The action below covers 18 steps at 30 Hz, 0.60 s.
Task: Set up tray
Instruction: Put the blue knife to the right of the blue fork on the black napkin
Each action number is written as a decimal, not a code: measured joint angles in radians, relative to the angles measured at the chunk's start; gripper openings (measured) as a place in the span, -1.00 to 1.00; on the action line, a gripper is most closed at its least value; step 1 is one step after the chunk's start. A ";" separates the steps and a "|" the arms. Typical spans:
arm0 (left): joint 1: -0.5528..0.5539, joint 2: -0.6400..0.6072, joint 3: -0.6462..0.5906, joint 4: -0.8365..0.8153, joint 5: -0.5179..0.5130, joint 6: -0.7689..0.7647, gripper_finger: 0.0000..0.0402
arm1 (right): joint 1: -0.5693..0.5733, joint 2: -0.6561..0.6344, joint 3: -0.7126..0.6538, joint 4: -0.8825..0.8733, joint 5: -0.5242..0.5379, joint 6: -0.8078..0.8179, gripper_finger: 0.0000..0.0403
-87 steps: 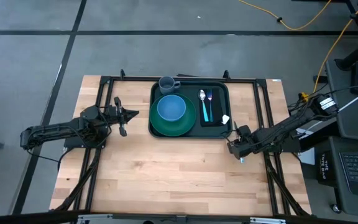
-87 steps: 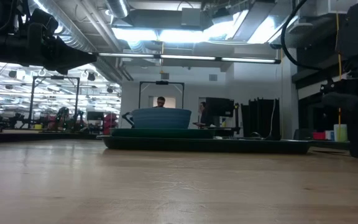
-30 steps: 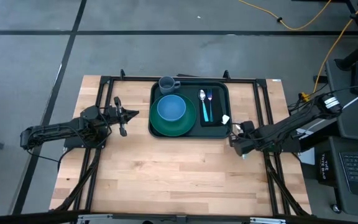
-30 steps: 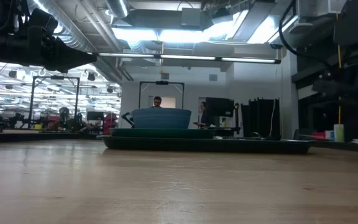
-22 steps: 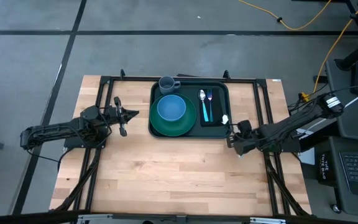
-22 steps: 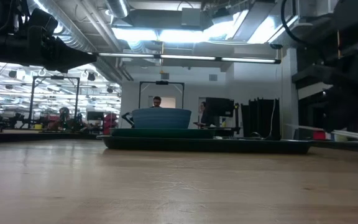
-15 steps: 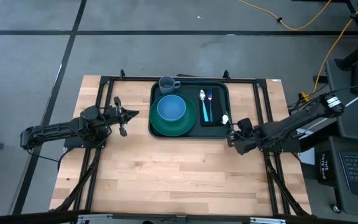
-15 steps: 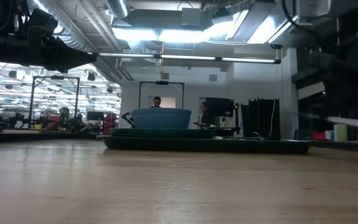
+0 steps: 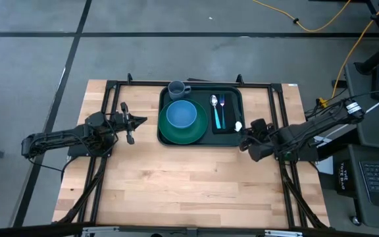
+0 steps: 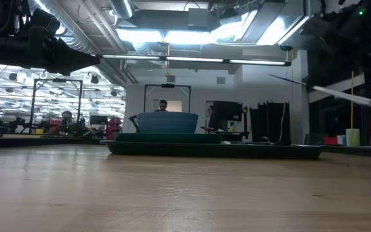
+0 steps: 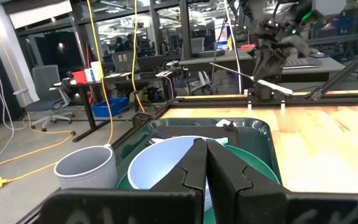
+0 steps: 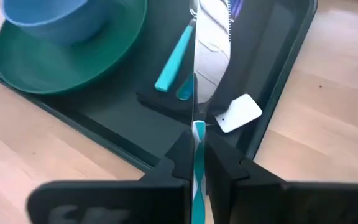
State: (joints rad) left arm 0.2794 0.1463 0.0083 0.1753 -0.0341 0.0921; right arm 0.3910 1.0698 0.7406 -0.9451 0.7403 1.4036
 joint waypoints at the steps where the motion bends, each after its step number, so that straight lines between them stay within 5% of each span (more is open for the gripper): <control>1: 0.000 0.000 0.000 0.000 0.000 0.000 -0.98 | -0.002 0.000 0.008 -0.003 0.000 -0.002 -0.89; 10: 0.000 0.000 0.000 0.000 0.000 0.000 -0.98 | -0.020 0.003 0.102 0.022 0.064 -0.146 -0.89; 18: 0.000 0.000 0.000 0.000 0.000 0.000 -0.98 | -0.167 0.071 0.211 0.146 0.009 -0.391 -0.89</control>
State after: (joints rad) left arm 0.2794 0.1463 0.0086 0.1749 -0.0341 0.0924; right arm 0.2243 1.1407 0.9514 -0.7994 0.7497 1.0124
